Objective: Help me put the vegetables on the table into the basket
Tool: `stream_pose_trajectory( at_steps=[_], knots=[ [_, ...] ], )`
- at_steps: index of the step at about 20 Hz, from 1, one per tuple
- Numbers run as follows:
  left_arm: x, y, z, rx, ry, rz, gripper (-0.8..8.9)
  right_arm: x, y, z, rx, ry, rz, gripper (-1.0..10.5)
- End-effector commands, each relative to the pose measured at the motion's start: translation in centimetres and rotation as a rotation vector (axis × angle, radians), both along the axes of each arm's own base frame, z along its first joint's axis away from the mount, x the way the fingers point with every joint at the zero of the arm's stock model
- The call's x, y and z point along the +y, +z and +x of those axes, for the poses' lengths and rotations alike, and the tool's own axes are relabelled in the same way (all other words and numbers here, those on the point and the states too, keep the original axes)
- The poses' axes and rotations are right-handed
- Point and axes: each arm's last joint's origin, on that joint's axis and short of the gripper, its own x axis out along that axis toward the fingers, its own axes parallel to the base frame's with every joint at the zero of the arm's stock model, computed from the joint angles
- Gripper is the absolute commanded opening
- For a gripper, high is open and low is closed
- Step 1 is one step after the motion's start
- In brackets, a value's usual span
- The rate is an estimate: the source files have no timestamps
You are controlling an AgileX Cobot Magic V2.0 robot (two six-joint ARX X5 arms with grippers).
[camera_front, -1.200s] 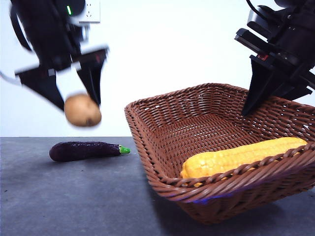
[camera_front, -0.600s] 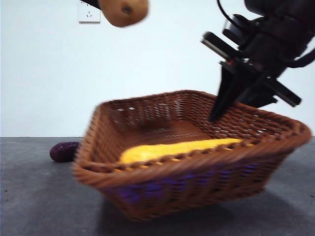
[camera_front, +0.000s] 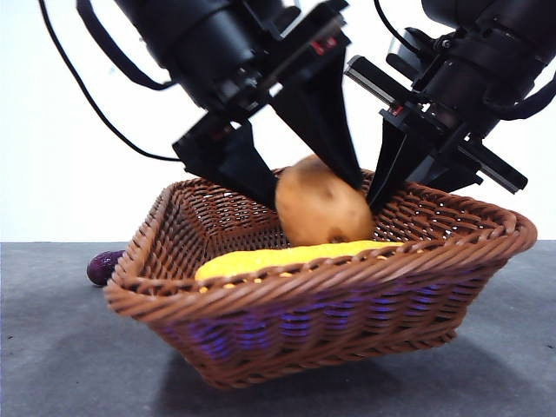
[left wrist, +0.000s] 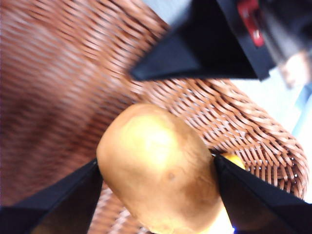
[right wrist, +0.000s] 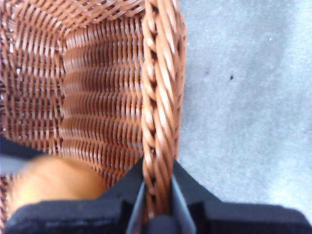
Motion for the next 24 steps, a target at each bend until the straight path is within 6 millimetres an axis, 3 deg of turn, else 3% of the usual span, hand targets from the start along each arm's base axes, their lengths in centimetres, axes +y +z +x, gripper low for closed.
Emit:
stream_pose_trajectory(
  at_steps=[1, 4, 5, 7, 8, 12, 16, 19, 24],
  knots=[
    [-0.6, -1.7, 0.0, 0.047, 0.002, 0.030, -0.08, 0.1, 0.0, 0.1, -0.002, 0.003, 0.015, -0.2],
    [-1.0, -2.8, 0.3, 0.097, 0.036, 0.047, 0.11, 0.1, 0.0, 0.0, -0.002, 0.015, 0.019, -0.2],
    [-1.0, -2.8, 0.3, 0.096, 0.036, 0.045, 0.95, 0.1, 0.0, 0.0, -0.003, 0.017, 0.018, -0.2],
    [-1.0, -2.7, 0.3, 0.106, 0.022, 0.029, 4.03, 0.1, 0.0, 0.0, -0.007, 0.026, 0.012, -0.2],
    [-1.0, -2.7, 0.3, 0.110, 0.019, 0.026, 4.75, 0.1, -0.1, 0.0, -0.004, 0.028, 0.008, -0.2],
    [-0.8, -2.1, 0.1, 0.098, 0.017, 0.017, 4.73, 0.0, -0.1, -0.1, -0.002, 0.033, 0.001, -0.2],
    [1.0, 0.2, 0.2, 0.044, 0.034, -0.007, 4.73, 0.1, -0.1, -0.1, -0.003, 0.033, 0.001, -0.2],
    [4.2, 2.6, 0.4, -0.018, 0.075, 0.005, 4.73, 0.0, -0.1, 0.0, -0.006, 0.032, 0.001, -0.2],
    [11.2, 6.3, 0.9, -0.259, 0.176, 0.147, 4.72, -0.6, 0.6, 0.4, -0.020, 0.037, 0.029, -0.2]
  ],
)
